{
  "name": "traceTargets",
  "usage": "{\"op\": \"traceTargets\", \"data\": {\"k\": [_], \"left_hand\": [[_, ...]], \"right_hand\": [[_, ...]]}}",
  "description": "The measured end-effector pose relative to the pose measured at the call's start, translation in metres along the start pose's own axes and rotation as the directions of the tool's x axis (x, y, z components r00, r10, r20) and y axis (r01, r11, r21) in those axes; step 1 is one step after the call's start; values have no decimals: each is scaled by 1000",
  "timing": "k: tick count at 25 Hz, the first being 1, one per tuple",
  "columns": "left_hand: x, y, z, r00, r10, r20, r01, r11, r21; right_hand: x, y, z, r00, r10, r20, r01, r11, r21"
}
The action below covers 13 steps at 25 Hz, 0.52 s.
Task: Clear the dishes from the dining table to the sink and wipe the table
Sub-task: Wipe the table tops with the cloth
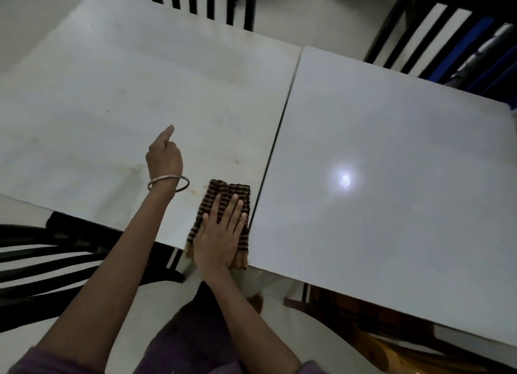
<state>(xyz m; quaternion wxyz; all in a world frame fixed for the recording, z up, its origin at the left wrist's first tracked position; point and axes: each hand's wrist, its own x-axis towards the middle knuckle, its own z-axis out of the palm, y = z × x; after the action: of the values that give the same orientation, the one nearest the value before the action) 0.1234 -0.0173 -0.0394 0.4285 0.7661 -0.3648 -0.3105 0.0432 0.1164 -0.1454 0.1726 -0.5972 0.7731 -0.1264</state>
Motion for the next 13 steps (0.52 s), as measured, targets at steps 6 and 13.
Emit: {"op": "traceTargets", "data": {"k": [6,13], "left_hand": [[54,-20,-31,984,-90,-156,83,995,-51],[107,-20,-17,989,-94,-110,90,995,-41]], "right_hand": [[26,-55,21,999,-15,31,12,997,76],[45,-114,52,735,-608,298,642,767,-19]]}}
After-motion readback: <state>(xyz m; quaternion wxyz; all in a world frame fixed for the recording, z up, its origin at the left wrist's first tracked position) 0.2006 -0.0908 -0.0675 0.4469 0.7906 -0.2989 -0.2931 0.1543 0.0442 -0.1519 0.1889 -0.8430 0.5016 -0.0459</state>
